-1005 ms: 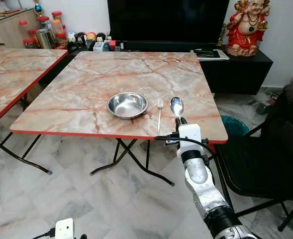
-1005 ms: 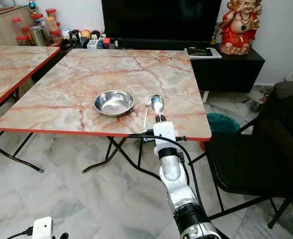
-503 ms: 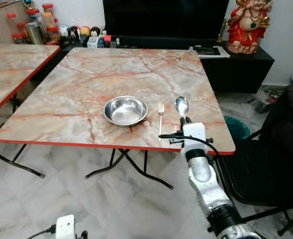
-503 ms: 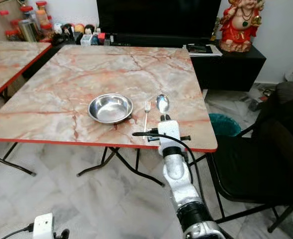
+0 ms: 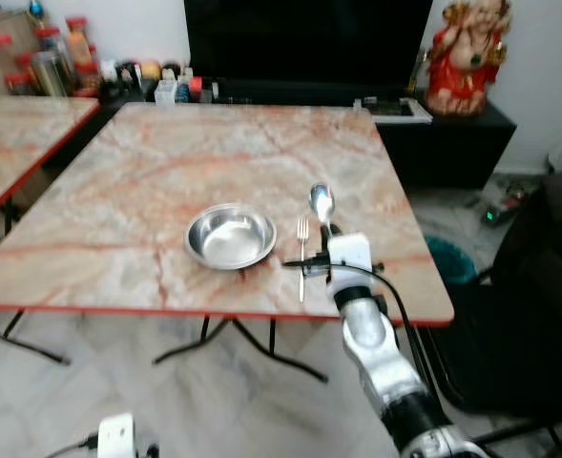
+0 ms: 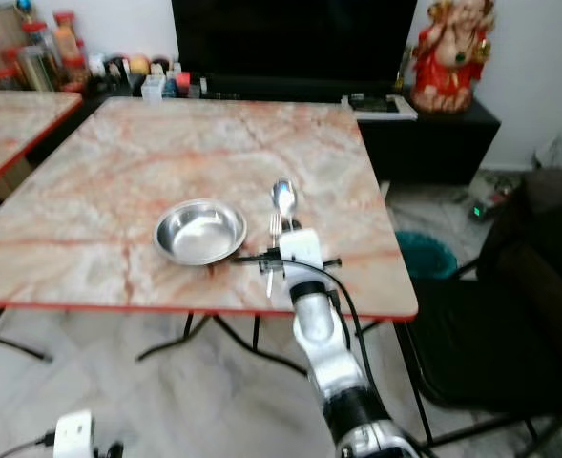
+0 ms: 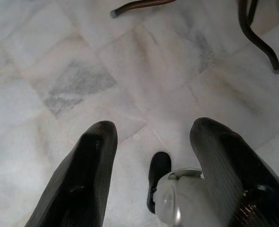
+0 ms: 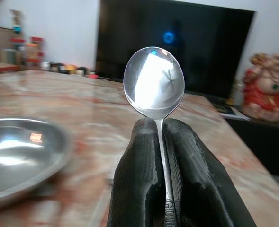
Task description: Setting the table
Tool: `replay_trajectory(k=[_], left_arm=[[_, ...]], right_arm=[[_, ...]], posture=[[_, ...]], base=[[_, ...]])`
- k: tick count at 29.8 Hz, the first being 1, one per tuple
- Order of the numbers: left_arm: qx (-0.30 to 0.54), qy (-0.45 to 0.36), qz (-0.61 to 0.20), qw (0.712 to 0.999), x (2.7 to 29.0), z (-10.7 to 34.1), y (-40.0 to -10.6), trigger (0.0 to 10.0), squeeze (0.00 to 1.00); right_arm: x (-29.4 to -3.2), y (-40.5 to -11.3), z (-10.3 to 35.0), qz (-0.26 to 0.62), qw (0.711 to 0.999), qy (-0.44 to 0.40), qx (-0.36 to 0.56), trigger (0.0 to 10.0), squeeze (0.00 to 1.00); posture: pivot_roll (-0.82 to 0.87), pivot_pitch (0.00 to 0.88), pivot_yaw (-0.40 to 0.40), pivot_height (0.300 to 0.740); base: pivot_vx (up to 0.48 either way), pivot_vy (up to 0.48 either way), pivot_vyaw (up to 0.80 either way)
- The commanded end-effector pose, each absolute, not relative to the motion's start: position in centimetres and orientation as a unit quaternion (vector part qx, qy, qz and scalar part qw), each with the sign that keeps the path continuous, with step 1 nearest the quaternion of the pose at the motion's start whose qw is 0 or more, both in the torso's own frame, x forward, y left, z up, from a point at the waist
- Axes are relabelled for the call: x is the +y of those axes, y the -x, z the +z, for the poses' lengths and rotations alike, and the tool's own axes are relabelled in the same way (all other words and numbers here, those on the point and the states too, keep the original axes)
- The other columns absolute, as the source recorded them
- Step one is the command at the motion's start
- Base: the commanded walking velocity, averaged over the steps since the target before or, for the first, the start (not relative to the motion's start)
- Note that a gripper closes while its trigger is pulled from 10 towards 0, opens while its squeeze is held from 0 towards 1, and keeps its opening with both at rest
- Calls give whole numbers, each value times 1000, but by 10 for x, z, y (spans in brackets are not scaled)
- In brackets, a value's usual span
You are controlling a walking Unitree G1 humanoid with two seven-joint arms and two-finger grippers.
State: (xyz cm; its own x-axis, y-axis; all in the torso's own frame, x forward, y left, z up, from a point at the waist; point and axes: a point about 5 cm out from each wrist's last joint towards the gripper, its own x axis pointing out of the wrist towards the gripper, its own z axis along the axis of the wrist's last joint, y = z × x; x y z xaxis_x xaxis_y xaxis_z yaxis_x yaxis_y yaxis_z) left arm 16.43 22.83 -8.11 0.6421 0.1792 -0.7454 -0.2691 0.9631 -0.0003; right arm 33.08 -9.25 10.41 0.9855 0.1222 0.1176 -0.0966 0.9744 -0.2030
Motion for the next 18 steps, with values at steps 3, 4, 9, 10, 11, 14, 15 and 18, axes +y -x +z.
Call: replay_trajectory(k=[3,4,9,10,11,14,15,18], left_arm=[[413,60,120,901,223,-84,-161,10000,0],[414,60,120,901,223,-84,-161,10000,0],[414,59,120,901,223,-84,-160,10000,0],[413,59,120,901,223,-84,-160,10000,0],[414,59,119,901,223,-84,-160,10000,0],[418,57,113,900,222,-85,-160,10000,0],[418,56,111,900,221,-85,-160,10000,0],[419,57,108,900,220,-85,-160,10000,0]], right_arm=[[-104,-331,103,35,993,93,-60,10000,0],[-104,-331,102,33,993,92,-59,10000,0],[-104,-330,102,31,994,90,-56,10000,0],[-104,-330,101,31,994,89,-56,10000,0],[-104,-330,101,30,994,86,-55,10000,0],[-104,-330,99,30,995,84,-47,10000,0],[-104,-331,97,28,995,83,-40,10000,0],[-107,-330,91,13,997,71,-18,10000,0]], posture=[[37,0,3,740],[37,0,3,740],[40,0,3,740],[40,0,4,740],[38,0,6,740],[38,0,7,740],[37,0,9,740],[42,0,8,740]], base=[[280,0,0],[281,0,0],[282,0,0],[281,0,0],[281,0,0],[259,0,0],[0,0,0],[0,0,0]])
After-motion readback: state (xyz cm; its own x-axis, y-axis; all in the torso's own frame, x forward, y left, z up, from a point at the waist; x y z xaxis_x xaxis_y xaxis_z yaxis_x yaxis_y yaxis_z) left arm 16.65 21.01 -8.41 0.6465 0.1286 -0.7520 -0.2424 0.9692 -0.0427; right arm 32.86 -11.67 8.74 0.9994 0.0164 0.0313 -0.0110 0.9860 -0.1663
